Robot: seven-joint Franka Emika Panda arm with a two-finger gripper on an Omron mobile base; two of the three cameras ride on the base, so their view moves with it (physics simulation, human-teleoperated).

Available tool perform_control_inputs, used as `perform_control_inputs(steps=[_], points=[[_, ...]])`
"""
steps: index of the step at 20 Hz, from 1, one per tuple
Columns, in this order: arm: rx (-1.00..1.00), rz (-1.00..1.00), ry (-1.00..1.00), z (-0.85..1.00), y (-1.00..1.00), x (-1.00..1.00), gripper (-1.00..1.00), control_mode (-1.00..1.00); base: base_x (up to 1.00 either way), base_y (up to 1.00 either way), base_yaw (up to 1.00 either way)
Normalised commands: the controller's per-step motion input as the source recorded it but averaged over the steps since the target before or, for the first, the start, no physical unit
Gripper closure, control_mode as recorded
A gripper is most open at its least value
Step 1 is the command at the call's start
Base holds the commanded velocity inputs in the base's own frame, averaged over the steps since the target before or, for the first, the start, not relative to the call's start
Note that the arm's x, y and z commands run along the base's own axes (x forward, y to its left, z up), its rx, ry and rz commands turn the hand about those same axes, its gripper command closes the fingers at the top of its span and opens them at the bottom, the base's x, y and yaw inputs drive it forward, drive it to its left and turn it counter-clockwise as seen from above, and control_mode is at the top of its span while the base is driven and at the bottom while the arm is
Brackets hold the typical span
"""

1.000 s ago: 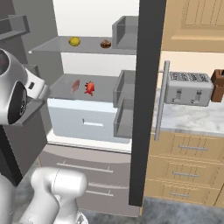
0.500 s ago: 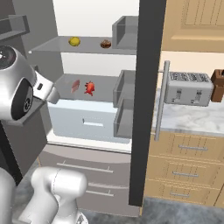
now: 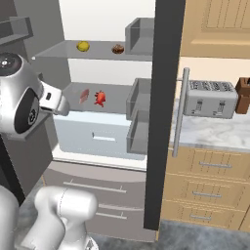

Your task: Gather the lemon and mushroom from the fridge and place them on a tray on the dining counter. Then gather the steak and fish from the fridge and place them on the other tray.

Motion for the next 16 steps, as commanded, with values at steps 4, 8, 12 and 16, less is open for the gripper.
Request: perform_control_inputs(steps=[4, 8, 12, 16], points=[[-0.02, 0.1, -0.05, -0.1, 0.09, -0.04, -1.0, -1.0, 0.0, 0.0, 0.0], [0.0, 0.06, -0.03, -0.27, -0.01, -0.03, -1.0, -1.0, 0.0, 0.0, 0.0], [-0.02, 0.04, 0.0, -0.09, 0.0, 0.01, -1.0, -1.0, 0.0, 0.0, 0.0], [0.0, 0.0, 0.0, -0.08, 0.0, 0.01, -1.0, -1.0, 0.0, 0.0, 0.0]])
